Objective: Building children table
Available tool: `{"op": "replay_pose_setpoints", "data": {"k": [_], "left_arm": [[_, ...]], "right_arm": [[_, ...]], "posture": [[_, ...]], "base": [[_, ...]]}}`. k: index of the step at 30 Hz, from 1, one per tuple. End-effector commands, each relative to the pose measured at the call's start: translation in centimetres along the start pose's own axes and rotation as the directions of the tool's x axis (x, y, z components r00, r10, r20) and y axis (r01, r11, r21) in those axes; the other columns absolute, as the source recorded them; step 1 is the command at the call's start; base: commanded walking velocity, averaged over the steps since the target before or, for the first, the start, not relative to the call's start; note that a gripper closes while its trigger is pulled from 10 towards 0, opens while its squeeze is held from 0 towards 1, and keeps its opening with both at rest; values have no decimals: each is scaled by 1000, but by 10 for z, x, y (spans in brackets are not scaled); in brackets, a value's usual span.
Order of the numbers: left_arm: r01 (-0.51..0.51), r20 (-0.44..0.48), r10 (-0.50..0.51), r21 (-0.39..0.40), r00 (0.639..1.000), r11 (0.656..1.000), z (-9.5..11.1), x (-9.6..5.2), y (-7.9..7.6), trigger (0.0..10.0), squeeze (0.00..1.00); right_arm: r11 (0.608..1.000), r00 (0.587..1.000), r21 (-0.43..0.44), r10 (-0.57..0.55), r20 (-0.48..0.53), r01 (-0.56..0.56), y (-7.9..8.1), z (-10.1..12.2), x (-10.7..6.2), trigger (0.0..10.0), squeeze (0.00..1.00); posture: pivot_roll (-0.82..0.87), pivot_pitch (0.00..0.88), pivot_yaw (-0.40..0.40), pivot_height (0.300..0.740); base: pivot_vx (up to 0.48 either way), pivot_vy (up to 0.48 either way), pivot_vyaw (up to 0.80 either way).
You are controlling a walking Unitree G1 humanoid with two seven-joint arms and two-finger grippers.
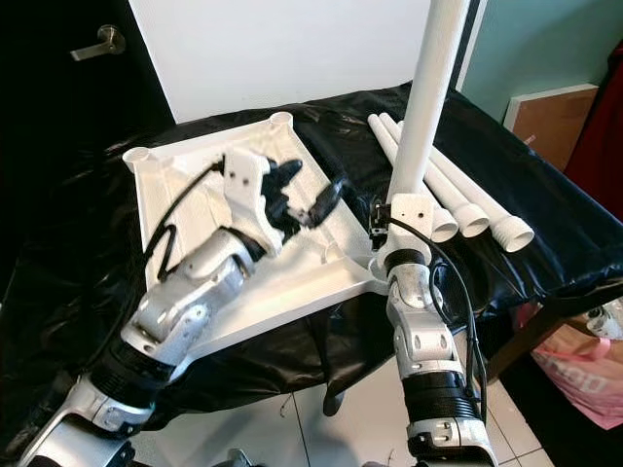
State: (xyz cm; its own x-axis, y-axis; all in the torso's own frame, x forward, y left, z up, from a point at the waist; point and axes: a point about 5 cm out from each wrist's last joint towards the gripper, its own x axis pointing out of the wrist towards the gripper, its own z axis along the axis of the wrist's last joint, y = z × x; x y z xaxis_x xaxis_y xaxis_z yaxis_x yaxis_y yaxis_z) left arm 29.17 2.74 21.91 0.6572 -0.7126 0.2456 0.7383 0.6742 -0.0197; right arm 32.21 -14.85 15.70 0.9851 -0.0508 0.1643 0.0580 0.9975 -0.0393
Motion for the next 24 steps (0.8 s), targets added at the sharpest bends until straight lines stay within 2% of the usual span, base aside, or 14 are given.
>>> {"op": "replay_pose_setpoints", "data": {"k": [1,7,12,13,14,19,24], "left_arm": [[204,-43,-201,68,979,977,-11,-7,-15,10000,0],[219,-94,-209,110,973,970,-26,-18,-15,10000,0],[240,-122,-226,109,966,965,-32,-22,-16,10000,0],[265,-161,-245,114,956,957,-37,-25,-18,10000,0],[308,-238,-270,143,933,941,-49,-31,-19,10000,0],[316,-295,-261,158,919,936,-57,-34,-17,10000,0],[320,-300,-263,161,917,934,-58,-34,-17,10000,0]], "right_arm": [[1000,1000,8,10,14,-10,0,-2,-2,10000,0],[1000,1000,3,26,8,-26,0,-10,-4,10000,0],[999,999,10,37,4,-37,1,-13,-6,10000,0],[999,999,16,44,-3,-44,2,-16,-7,10000,0],[998,999,31,50,-10,-50,2,-20,-9,10000,0],[998,998,43,54,-19,-53,1,-25,-10,10000,0],[998,998,36,55,-35,-54,-1,-32,-12,10000,0]], "posture": [[-101,19,51,740],[-96,20,50,740],[-91,21,49,740],[-90,21,49,740],[-89,21,48,740],[-89,21,49,740],[-88,21,48,740]], "base": [[0,0,0],[0,0,0],[0,0,0],[0,0,0],[0,0,0],[0,0,0],[0,0,0]]}}
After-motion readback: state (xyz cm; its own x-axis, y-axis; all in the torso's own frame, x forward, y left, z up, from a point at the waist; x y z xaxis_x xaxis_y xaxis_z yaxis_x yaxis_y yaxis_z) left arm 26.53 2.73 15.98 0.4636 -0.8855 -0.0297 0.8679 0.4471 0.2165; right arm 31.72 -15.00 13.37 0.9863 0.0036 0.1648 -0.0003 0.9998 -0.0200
